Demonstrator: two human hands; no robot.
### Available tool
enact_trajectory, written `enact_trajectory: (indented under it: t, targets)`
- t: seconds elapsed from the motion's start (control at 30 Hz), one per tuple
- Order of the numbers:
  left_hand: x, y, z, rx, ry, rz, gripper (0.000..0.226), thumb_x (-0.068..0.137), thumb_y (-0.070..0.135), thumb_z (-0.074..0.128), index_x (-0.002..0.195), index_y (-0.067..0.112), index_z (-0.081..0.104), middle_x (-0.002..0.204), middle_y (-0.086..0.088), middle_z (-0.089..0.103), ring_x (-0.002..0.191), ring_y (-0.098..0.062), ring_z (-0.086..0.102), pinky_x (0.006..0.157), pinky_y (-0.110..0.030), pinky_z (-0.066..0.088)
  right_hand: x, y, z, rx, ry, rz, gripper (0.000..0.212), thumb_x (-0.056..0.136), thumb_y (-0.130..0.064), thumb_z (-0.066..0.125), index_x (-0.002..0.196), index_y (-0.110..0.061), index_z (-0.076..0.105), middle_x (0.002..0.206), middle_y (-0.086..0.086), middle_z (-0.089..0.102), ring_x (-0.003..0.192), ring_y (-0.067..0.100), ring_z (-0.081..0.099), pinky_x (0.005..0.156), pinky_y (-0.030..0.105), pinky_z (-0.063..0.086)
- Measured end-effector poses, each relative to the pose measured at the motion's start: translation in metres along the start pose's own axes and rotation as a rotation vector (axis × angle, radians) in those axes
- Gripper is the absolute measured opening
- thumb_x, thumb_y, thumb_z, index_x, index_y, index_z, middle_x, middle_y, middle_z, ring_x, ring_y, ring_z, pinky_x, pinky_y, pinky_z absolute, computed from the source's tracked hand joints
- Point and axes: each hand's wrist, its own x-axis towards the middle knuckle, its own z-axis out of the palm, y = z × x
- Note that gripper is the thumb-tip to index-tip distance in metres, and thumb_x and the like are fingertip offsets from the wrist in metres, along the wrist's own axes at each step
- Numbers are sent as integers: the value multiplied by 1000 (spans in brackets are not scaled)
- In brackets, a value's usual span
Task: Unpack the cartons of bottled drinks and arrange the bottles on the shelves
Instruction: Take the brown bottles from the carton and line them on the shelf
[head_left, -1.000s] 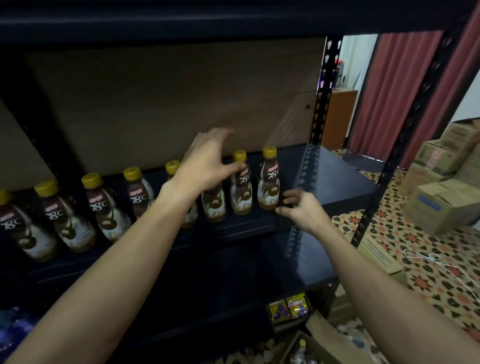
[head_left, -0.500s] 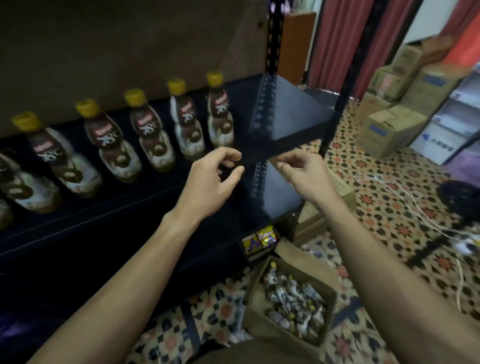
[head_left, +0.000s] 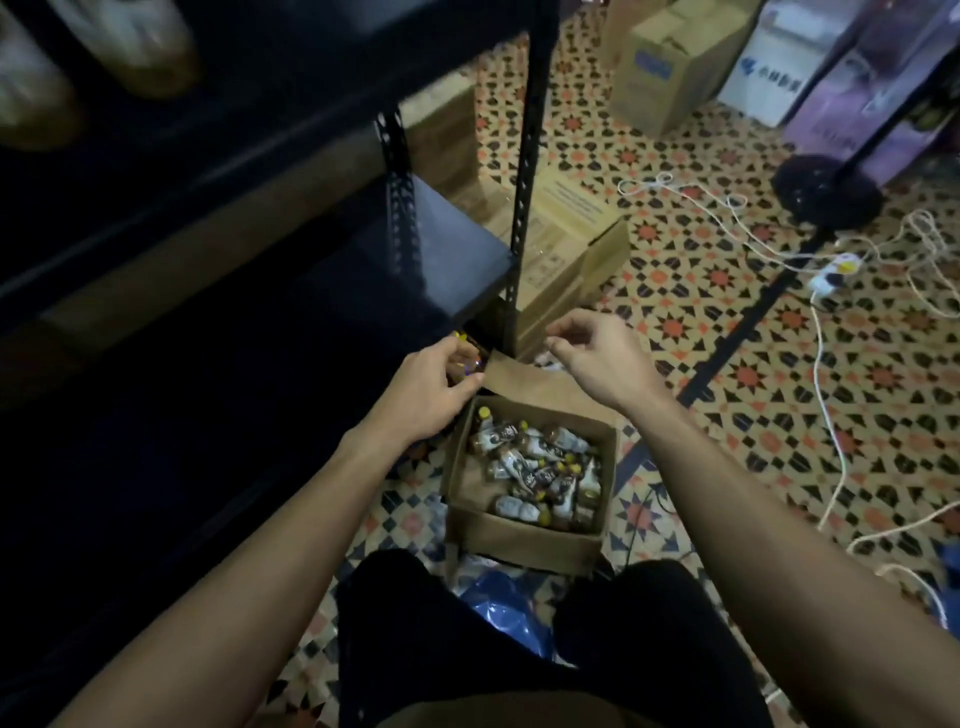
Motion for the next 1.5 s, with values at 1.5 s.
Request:
enact_trajectory:
  t: [1.5]
  targets:
    - [187,-384,401,408,-158,-245,58,88,26,66,137,14,37,128,-18,55,118,-40,53,92,-46,46,80,465,314,120,-186,489,20,82,-30,82,83,-16,67,74,-2,69,65,13,66,56,26,46]
